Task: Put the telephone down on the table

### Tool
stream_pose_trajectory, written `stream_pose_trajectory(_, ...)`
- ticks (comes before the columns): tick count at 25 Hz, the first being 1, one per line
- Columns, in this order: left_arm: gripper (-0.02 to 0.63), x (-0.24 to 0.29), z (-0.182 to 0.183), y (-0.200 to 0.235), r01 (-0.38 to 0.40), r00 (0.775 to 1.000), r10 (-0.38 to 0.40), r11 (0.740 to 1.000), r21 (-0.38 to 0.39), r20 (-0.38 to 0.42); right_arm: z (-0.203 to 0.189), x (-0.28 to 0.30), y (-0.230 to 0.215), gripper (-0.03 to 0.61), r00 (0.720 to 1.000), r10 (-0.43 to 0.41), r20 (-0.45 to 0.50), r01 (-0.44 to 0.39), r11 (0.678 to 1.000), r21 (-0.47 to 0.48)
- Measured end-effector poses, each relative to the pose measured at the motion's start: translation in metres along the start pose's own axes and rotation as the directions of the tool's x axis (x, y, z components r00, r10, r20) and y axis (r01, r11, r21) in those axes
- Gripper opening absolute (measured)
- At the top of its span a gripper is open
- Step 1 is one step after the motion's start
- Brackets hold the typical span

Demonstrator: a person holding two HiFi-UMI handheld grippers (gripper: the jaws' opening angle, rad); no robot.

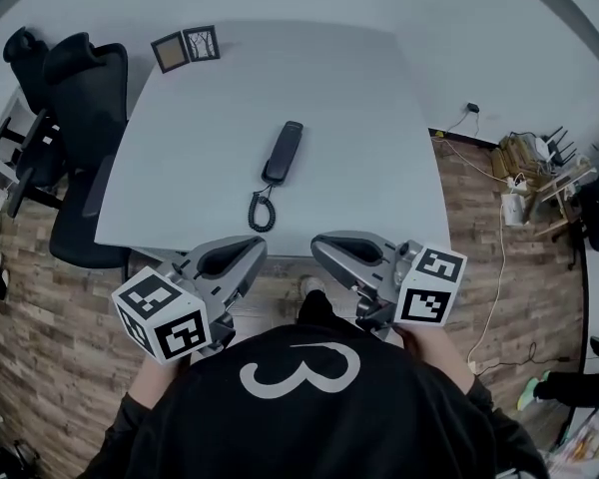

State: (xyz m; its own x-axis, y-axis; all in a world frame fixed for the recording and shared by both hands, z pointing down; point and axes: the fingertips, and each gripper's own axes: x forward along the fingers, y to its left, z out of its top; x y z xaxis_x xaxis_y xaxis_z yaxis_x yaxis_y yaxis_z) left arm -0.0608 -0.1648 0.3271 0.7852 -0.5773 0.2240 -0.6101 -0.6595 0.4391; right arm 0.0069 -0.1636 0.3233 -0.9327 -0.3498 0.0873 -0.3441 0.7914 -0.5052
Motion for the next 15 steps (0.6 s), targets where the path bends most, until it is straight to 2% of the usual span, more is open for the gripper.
stream_pose_trajectory(6, 0.012, -0.016, -0.016, -0.008, -0.001, 1.0, 0.001, 1.0, 0.028, -0.012, -0.019, 0.0, 0.021, 0.005, 1.0, -0.007, 0.0, 0.007, 1.0, 0.016)
stream_pose_trajectory(15, 0.012, -0.023, -0.033, -0.014, 0.04, 0.999, -0.04, 0.999, 0.001, -0.032, -0.037, -0.003, 0.032, 0.005, 0.999, -0.03, -0.011, 0.03, 0.999, 0.018)
